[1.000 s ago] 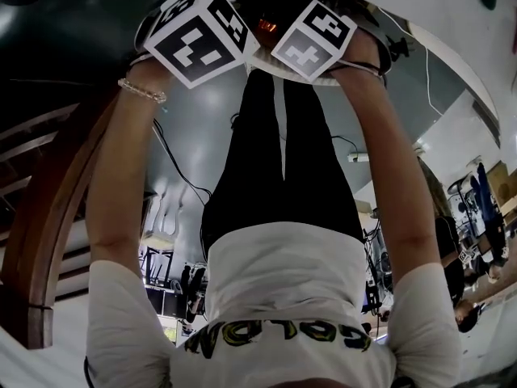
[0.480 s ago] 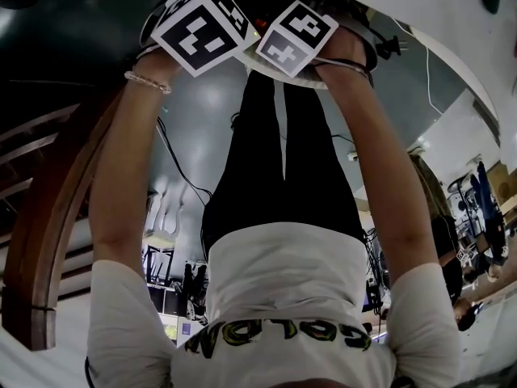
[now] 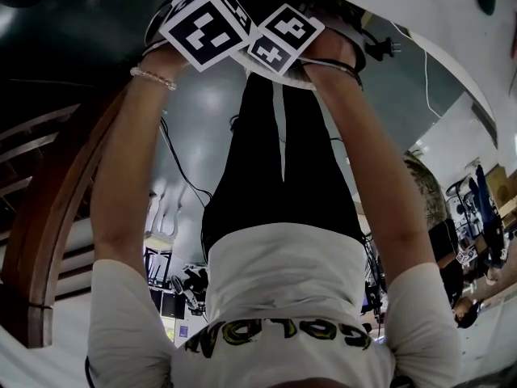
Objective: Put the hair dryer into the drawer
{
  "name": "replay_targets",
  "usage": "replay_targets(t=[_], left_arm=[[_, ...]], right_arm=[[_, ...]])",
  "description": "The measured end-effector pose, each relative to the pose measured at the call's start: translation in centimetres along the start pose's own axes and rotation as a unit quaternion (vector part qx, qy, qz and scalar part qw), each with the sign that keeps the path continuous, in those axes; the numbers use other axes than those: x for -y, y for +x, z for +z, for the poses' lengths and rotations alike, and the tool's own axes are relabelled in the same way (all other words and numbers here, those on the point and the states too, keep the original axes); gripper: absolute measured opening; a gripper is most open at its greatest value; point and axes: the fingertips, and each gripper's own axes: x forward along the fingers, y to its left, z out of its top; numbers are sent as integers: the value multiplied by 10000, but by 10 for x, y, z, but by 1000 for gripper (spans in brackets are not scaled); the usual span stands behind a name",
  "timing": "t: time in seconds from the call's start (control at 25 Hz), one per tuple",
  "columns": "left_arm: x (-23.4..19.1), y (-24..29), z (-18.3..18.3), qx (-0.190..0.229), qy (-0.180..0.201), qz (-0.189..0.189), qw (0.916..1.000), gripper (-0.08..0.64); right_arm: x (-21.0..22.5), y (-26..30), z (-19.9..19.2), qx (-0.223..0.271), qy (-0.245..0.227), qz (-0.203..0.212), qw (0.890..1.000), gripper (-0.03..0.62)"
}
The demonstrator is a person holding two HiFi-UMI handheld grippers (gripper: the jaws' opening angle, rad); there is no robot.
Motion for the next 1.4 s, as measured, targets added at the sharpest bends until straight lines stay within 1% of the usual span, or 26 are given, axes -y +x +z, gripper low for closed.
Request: replay_targets(t=[0.08,0.12,0.16,0.24,0.36,0.52,0.6,0.64,0.72,0.8,0.92,1.04,1.12,1.2,1.4], left_arm=[[0,-2,1,-21,-2,68,10000,12],[-1,-5,2,11,-37,104,9999,12],[-1,-9,4,70,-98,140,9998,12],[-3,-21,10,229,-242,250,9991,12],[-2,-43,19,422,-377,471,9973,12],[14,-72,27,580,-546,676,9945,12],[25,-88,23,751,-730,769,9915,12],[30,-97,14,887,-845,824,9890,12],[39,-115,-12,1311,-1101,968,9805,12],[47,-133,-31,1798,-1370,1115,9677,12],[65,-160,-33,2259,-1663,1265,9515,12],[86,-188,-24,2670,-1861,1344,9360,12],[96,-209,-16,2966,-1938,1422,9243,12],[106,-231,-7,3233,-1952,1559,9127,12],[141,-291,13,3830,-1832,1943,8843,12]], right_arm=[[0,-3,-1,-22,26,77,10000,252],[0,-5,-3,-31,28,123,9999,267],[1,-9,-4,-1,23,150,9999,287],[3,-17,-4,115,48,178,9998,293],[3,-34,-8,251,38,211,9995,295],[2,-65,-23,314,-35,381,9988,285],[-4,-80,-26,374,51,521,9979,282],[-11,-87,-24,410,113,582,9974,279],[-31,-98,-11,550,277,650,9960,270],[-43,-111,-4,749,483,671,9938,255],[-44,-142,-15,1078,883,703,9877,229],[-40,-180,-29,1490,1362,788,9762,218],[-29,-210,-33,1887,1735,727,9639,182],[-16,-243,-36,2307,2074,568,9490,153],[0,-339,-45,3264,2796,125,9028,60]])
